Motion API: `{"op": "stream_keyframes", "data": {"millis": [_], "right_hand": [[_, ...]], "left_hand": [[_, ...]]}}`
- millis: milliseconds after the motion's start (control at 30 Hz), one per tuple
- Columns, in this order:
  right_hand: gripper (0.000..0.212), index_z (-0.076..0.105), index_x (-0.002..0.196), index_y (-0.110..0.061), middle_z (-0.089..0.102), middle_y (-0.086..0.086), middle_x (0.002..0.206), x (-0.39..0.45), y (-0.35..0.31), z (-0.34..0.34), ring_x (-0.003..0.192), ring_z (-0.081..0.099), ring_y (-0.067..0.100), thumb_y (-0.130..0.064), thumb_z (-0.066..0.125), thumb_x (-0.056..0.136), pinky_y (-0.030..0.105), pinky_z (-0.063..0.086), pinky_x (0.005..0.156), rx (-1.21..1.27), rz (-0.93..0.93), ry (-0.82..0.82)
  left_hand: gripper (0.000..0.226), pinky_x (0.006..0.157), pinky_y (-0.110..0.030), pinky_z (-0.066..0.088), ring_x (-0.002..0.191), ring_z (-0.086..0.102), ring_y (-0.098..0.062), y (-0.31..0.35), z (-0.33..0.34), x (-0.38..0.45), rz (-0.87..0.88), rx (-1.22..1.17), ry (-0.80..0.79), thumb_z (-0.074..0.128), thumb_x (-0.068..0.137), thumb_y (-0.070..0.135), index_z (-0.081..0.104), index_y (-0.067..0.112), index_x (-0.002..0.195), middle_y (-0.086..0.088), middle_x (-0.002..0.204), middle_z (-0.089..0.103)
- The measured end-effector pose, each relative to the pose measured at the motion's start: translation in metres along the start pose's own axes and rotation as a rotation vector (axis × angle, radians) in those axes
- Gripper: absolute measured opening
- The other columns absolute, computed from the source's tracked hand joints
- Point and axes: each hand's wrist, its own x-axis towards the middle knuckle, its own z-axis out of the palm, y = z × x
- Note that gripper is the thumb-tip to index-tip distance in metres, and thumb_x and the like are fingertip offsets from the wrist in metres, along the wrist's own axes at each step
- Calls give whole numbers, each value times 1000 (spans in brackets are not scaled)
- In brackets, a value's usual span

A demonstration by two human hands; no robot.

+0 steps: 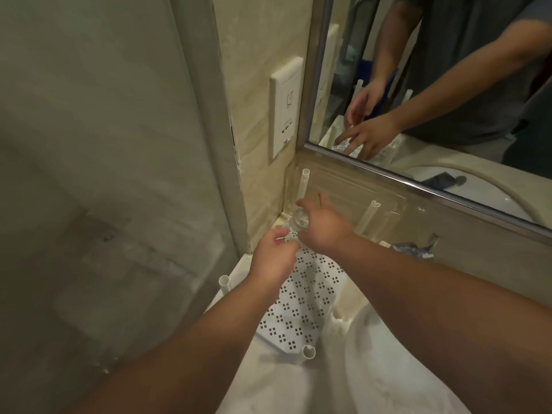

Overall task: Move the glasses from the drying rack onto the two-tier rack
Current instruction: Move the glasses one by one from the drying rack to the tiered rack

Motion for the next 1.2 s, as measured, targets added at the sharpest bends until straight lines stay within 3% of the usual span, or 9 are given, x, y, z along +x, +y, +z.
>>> {"op": "stream_keyframes", "data": {"millis": [133, 333, 500, 633, 800, 933, 1033, 1100, 1200], "right_hand": [[65, 38, 138, -39, 23, 14, 155, 7, -3, 6, 107, 62, 36, -30, 69, 81, 40, 54, 82, -101, -37, -23], [65, 37, 144, -37, 34, 13, 150, 13, -5, 13, 122, 51, 37, -24, 63, 86, 41, 49, 92, -134, -77, -79], [62, 39, 144, -34, 39, 12, 140, 15, 0, 15, 120, 47, 35, -16, 61, 89, 39, 48, 90, -174, -110, -73], [57, 46, 136, -29, 44, 11, 135, 14, 2, 17, 115, 49, 35, -8, 63, 85, 32, 36, 78, -190, -112, -48], [54, 49, 133, -27, 51, 9, 127, 4, 1, 13, 107, 54, 34, -8, 63, 84, 31, 43, 78, -139, -127, -39], [50, 52, 131, -28, 53, 5, 121, -13, -2, 0, 99, 56, 29, -13, 63, 85, 28, 40, 72, -80, -160, 9], [48, 54, 129, -28, 55, 5, 116, -30, -7, -17, 90, 56, 24, -20, 68, 84, 29, 43, 71, -57, -213, 45], [49, 54, 128, -30, 56, 3, 115, -42, -11, -30, 94, 57, 24, -25, 70, 82, 31, 47, 74, -59, -231, 73], [48, 52, 126, -35, 56, -1, 113, -63, -18, -48, 95, 58, 23, -32, 71, 81, 31, 45, 73, -63, -261, 108]], "left_hand": [[39, 70, -29, 52, 80, 65, -13, 0, -1, 5, -32, -26, 10, 57, 90, 18, 54, 29, 127, 5, 105, 62], [32, 71, -29, 52, 82, 66, -14, -4, -5, 7, -60, -36, 22, 55, 91, 16, 56, 30, 119, 6, 99, 62], [33, 71, -31, 53, 76, 64, -14, -9, -9, 6, -71, 18, 5, 55, 90, 16, 59, 26, 121, 5, 90, 63], [33, 72, -32, 53, 79, 64, -15, -10, -13, 3, -96, 16, 6, 54, 90, 15, 59, 26, 121, 3, 93, 64], [30, 70, -32, 52, 82, 65, -18, -11, -15, -6, -132, -35, 1, 54, 92, 14, 60, 24, 120, 3, 91, 62], [29, 68, -35, 57, 99, 68, -25, -11, -16, -15, -199, -132, -25, 56, 93, 16, 59, 23, 121, 3, 104, 59], [21, 63, -36, 59, 93, 69, -26, -8, -15, -21, -279, -246, -48, 55, 93, 17, 59, 20, 114, -1, 104, 57], [13, 68, -41, 59, 88, 68, -29, -4, -13, -26, -354, -354, -86, 55, 94, 22, 58, 16, 105, -6, 106, 57], [36, 72, -44, 55, 92, 65, -33, 3, -8, -34, -484, -544, -161, 54, 95, 37, 55, 7, 114, -13, 111, 59]]}}
